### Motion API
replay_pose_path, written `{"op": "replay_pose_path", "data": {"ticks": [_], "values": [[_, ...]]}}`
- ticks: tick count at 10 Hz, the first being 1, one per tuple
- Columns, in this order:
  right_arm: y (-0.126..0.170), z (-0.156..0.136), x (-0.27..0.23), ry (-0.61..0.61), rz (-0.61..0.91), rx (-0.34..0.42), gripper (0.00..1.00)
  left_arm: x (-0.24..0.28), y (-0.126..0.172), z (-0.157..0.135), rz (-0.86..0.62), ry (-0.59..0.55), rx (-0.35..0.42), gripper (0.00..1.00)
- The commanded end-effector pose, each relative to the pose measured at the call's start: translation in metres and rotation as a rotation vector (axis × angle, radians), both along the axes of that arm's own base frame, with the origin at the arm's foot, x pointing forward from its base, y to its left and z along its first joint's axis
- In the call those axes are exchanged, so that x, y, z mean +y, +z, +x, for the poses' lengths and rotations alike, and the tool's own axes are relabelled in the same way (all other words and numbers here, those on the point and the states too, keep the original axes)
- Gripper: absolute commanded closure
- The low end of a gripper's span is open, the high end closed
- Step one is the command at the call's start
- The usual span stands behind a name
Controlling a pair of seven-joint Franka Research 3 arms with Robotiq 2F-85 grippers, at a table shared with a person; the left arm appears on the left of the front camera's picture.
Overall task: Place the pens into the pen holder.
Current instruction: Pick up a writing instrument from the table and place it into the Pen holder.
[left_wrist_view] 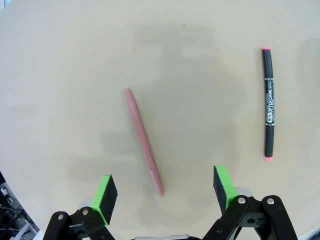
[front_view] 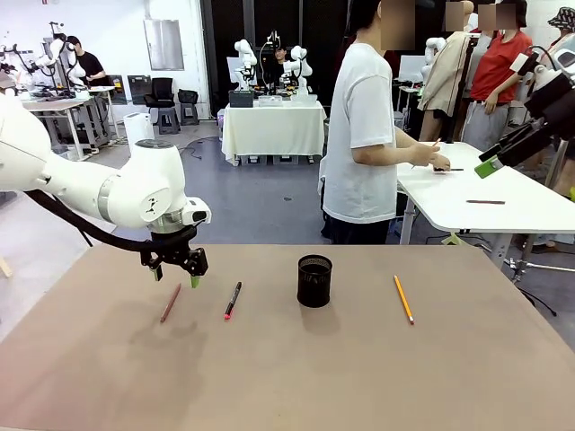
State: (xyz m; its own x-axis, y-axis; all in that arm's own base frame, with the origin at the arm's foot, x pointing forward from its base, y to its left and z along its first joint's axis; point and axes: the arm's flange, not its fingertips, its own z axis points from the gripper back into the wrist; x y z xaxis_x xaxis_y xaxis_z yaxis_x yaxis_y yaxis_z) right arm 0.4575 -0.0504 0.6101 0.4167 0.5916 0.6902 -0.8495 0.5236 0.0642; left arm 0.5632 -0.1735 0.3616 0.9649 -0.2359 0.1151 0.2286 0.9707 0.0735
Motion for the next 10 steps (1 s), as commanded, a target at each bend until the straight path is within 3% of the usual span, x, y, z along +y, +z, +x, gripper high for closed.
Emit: {"op": "replay_pose_path", "data": {"ticks": [1,3,7,10], "values": [[0.001,0.000,0.001,-0.001,0.010,0.003,0.00,0.000,0.000,0.000,0.000,0.000,0.000,0.00],[0.001,0.000,0.001,-0.001,0.010,0.003,0.00,0.005,-0.015,0.022,0.033,-0.035,-0.004,0.00],[0.001,0.000,0.001,-0.001,0.010,0.003,0.00,0.008,-0.036,0.045,0.038,0.008,0.002,0.00],[0.001,0.000,0.001,-0.001,0.010,0.003,0.00,0.014,-0.045,0.052,0.033,0.020,0.005,0.00]]}}
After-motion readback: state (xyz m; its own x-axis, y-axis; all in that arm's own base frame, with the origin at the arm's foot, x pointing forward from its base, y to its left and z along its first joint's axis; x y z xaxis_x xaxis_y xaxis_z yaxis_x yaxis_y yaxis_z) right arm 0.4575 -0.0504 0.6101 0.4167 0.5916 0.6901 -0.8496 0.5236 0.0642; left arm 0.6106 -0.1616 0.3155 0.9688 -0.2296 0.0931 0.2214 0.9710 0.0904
